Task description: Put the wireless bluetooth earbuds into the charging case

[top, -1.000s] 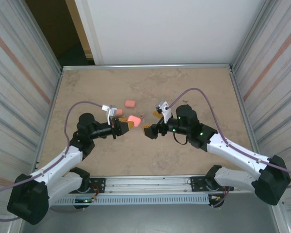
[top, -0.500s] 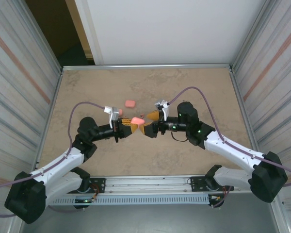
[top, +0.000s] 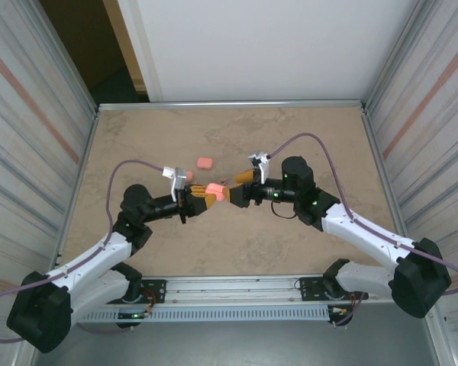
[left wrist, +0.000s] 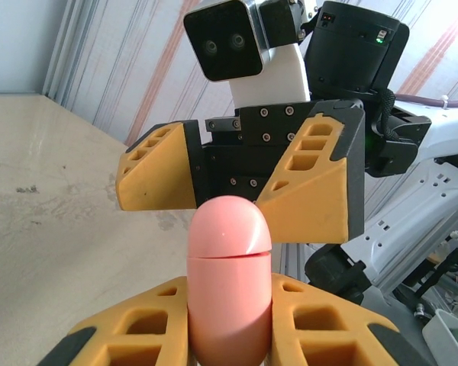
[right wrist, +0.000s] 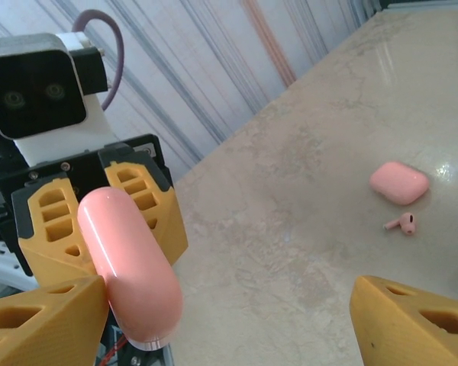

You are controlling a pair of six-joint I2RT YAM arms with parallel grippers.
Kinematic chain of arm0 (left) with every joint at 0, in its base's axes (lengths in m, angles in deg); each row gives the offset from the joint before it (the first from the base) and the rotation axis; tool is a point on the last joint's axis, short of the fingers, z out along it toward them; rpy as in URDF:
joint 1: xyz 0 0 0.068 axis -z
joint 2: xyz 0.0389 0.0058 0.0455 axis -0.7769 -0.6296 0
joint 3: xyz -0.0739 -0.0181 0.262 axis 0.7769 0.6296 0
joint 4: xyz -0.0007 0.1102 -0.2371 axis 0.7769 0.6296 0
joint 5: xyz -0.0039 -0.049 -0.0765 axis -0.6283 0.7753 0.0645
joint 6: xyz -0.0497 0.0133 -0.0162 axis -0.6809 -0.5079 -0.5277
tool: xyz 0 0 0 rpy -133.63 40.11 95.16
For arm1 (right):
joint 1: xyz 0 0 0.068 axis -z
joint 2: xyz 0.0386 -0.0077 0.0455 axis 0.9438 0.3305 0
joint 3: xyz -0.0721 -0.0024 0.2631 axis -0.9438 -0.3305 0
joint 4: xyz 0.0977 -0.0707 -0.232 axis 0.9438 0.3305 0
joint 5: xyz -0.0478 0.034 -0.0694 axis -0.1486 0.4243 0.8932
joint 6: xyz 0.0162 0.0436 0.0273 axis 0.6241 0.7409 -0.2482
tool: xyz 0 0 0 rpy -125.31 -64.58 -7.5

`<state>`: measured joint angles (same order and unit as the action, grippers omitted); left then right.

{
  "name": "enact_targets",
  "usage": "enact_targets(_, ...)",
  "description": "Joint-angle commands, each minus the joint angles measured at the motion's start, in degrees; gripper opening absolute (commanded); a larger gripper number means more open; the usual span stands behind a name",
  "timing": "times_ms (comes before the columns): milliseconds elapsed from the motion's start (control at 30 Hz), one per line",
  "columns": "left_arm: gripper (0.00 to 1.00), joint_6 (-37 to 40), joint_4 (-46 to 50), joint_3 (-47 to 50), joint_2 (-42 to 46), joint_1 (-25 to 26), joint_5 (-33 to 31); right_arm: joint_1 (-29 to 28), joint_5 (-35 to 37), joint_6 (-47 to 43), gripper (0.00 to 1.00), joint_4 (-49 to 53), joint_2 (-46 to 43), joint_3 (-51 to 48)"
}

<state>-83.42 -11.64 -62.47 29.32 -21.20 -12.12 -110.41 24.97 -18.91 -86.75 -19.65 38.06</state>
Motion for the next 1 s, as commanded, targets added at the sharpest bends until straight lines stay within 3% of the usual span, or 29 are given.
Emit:
enact_targets(0, 0.0, 1.7, -3.5, 0.3, 2.3, 1.0, 1.6, 0.8, 2.2, 0.9, 0.81, 0.4, 0.6, 2.2)
enact_targets(967, 0.0, 3.2, -2.2, 0.4, 3.3, 1.5, 0.7, 2.0, 2.1, 1.2, 0.8, 0.3, 4.9, 6.2)
